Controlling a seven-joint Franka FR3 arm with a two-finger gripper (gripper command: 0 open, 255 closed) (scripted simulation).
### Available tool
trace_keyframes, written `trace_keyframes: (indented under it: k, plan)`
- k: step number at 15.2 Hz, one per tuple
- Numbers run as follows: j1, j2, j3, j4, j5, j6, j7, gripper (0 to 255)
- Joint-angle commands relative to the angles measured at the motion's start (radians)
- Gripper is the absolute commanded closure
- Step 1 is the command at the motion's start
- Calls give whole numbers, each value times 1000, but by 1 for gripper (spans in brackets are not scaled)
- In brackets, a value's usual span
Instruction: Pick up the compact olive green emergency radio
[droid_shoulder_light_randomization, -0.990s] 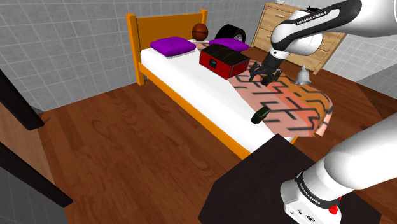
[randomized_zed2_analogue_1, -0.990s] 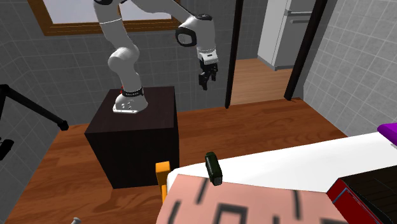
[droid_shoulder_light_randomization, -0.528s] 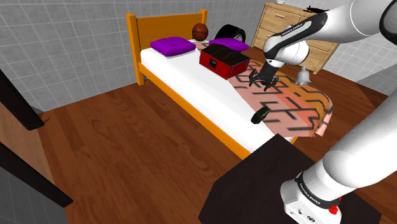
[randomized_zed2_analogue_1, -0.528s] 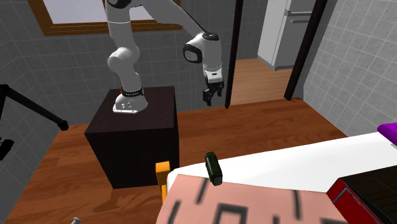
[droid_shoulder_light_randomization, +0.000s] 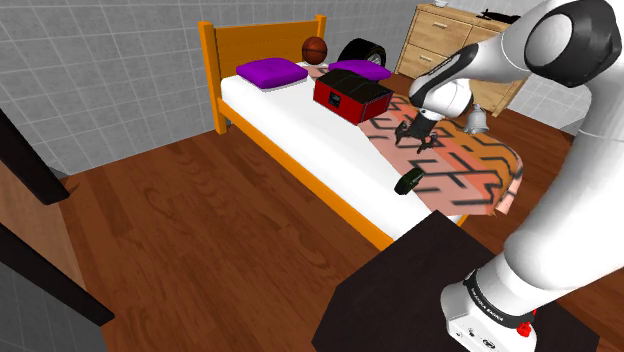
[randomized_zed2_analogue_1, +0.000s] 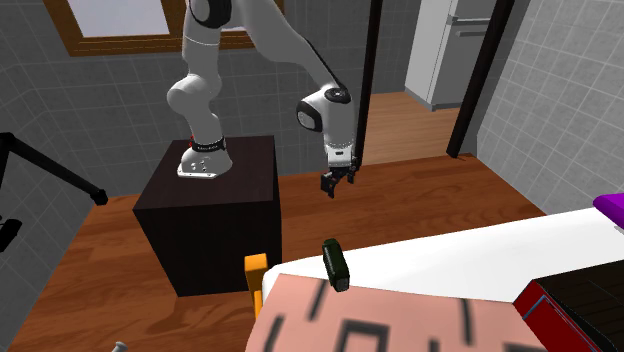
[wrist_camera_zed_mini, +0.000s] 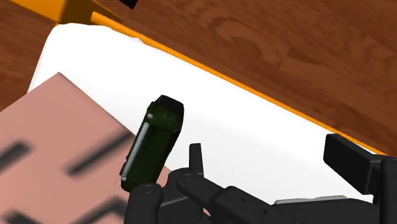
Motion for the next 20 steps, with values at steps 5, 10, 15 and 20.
trace_keyframes:
  k: [5,10,15,20]
  plan:
    - [-86,198,10,137,84,31,-16,0]
    - [-158,357,18,265,133,42,-8,0]
    - [-230,515,22,409,168,39,17,0]
    - [-254,589,37,462,184,60,15,0]
